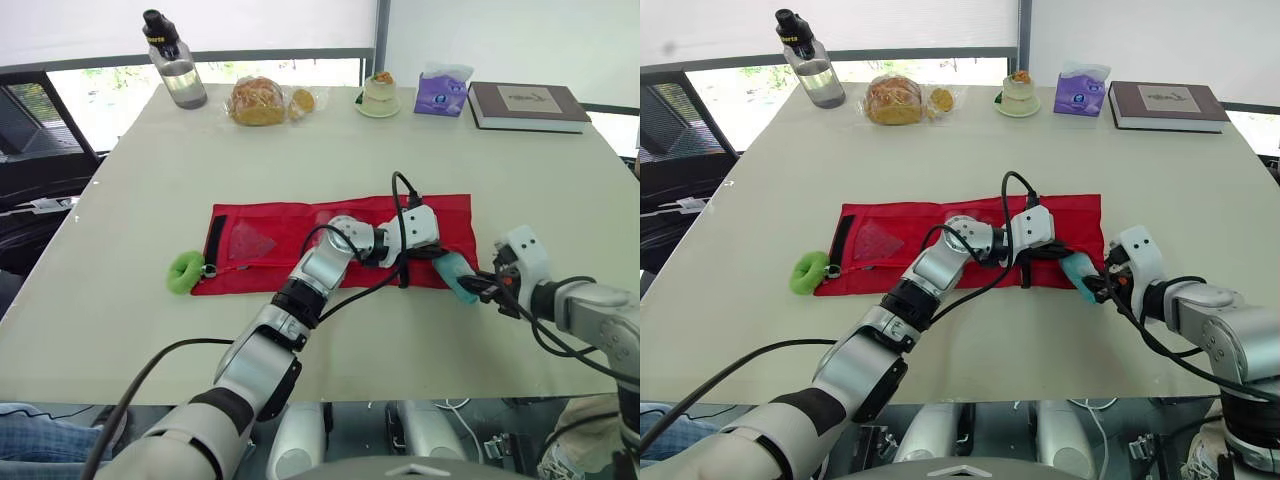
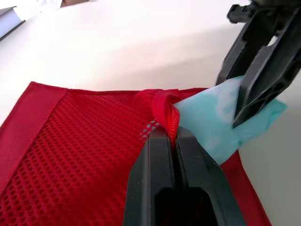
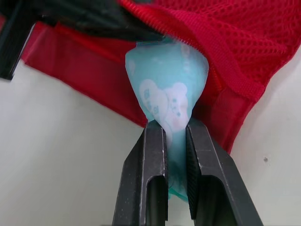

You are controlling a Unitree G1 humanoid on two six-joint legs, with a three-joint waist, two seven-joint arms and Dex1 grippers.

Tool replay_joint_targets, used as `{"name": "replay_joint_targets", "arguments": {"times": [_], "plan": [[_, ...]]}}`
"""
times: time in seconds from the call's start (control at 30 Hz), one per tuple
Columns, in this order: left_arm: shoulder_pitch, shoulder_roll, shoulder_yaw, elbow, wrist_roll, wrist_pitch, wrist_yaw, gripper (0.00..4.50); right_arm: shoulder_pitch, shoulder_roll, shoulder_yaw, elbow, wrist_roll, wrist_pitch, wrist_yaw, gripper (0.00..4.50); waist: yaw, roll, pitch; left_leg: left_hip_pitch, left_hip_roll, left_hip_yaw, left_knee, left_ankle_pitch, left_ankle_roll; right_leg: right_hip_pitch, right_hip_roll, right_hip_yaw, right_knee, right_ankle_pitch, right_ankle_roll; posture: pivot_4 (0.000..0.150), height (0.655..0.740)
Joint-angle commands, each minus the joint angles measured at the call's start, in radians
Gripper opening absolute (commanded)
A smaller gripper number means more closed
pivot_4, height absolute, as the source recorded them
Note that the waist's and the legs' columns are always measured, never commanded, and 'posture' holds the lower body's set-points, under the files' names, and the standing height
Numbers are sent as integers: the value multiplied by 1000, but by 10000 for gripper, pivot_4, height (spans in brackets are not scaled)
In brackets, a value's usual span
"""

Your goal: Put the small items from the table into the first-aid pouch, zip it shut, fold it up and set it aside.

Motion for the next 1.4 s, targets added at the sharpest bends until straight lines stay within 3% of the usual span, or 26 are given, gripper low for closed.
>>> {"name": "replay_joint_targets", "arguments": {"times": [0.03, 0.3, 0.5, 0.83, 1.13, 1.23, 1.33, 1.4], "plan": [[5, -25, -26, -58, -18, -11, -20, 0, -49, 76, -40, 13, -9, 88, -92, 361, 1, 0, 0, 0, 0, 0, 0, 0, 0, 0, 0, 0, 0, 0, 0, 1500, 7400], [32, -17, -39, -86, -19, -6, -33, 0, -171, 384, -216, 3, -37, 172, -263, 361, 1, 1, -1, -1, 0, 0, -1, 0, 0, 0, 0, -1, 0, 0, 0, 1500, 7400], [33, -21, -34, -68, -22, -10, -27, 0, -83, 389, -167, -108, -32, 165, -268, 24376, 0, 1, 0, -1, 0, 0, -1, 0, 0, -1, -1, -1, -1, 0, 0, 1500, 7400], [22, -23, -24, -24, -22, -23, -13, 0, 66, 191, -151, -209, 55, 80, -105, 24376, -4, 1, 0, -1, 0, -1, -2, 0, 0, -1, 1, -1, -1, -2, 3, 1500, 7400], [14, -36, -16, -2, -27, -27, 1, 0, 188, -2, -228, -201, 114, -19, 26, 24376, -2, 1, 0, -1, 0, 0, -2, 0, 0, -1, 0, 0, -1, -2, 4, 1500, 7400], [12, -43, -8, 4, -36, -20, 4, 0, 222, -37, -227, -204, 141, -43, 55, 17090, -3, 1, 0, -1, 0, 0, -2, 0, 0, 0, 1, 0, -2, -2, 4, 1500, 7400], [5, -53, -1, 0, -51, -1, 2, 0, 227, -44, -149, -210, 138, -70, 44, 2042, -3, 1, 0, 0, 0, 0, -2, 0, 0, -1, 1, 0, -1, -3, 4, 1500, 7400], [5, -55, -3, 1, -51, -1, 3, 0, 230, -36, -102, -193, 120, -99, 25, 370, -2, 1, 0, -1, 0, -1, -2, 0, 0, -1, 1, 0, -2, -3, 4, 1500, 7400]]}}
